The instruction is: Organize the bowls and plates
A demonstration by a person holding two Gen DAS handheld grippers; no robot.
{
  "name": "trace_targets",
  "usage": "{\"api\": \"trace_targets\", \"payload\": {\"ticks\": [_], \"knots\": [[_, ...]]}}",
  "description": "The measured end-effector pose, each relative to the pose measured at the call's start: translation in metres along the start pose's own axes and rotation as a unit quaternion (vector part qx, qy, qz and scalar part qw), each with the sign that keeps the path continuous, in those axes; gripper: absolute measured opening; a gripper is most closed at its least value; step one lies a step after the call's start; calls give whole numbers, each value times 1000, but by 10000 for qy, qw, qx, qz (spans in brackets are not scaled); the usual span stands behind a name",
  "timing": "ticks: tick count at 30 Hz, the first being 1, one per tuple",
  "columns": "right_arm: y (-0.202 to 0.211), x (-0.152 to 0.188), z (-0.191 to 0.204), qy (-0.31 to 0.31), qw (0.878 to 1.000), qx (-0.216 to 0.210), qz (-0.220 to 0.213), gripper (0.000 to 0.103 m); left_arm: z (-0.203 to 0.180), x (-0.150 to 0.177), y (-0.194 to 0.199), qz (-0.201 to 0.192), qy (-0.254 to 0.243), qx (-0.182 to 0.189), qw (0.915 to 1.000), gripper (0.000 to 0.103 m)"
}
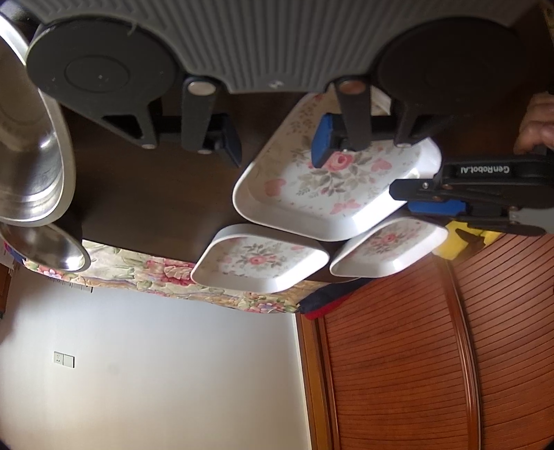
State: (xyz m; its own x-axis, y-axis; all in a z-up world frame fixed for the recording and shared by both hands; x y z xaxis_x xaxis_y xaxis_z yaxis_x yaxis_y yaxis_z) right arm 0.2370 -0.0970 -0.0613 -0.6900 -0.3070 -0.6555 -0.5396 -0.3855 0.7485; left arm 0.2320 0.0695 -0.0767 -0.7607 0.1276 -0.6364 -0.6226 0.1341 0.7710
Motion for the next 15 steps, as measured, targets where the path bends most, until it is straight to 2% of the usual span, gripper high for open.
{"api": "trace_targets", "payload": {"ticks": [6,7,9,15], "knots": [[-3,0,0,29,10000,29,64,42,-1,0,-4,40,-24,18,10000,25],[-4,1,0,31,10000,34,84,38,-1,0,-5,47,-30,14,10000,24],[-6,1,-1,-5,9999,30,120,37,-1,1,-7,86,-28,0,10000,20],[-11,3,-1,-86,9997,-70,200,29,1,1,-11,110,10,-5,9999,17]]}}
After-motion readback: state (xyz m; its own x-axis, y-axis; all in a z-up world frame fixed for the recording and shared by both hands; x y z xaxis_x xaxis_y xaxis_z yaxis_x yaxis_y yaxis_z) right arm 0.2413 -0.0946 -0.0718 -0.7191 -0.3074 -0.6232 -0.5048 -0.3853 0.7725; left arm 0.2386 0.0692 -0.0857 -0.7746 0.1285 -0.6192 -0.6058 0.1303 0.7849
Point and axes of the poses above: each gripper's, at about its wrist camera, not at the fingertips, and y roughly against the way its jaws point, z to its left, x to its underside, the point moved 7 cm from there along -y, roughly the way its jaws point, and after that the axes turned 15 degrees about z, right-handed, at the moved point
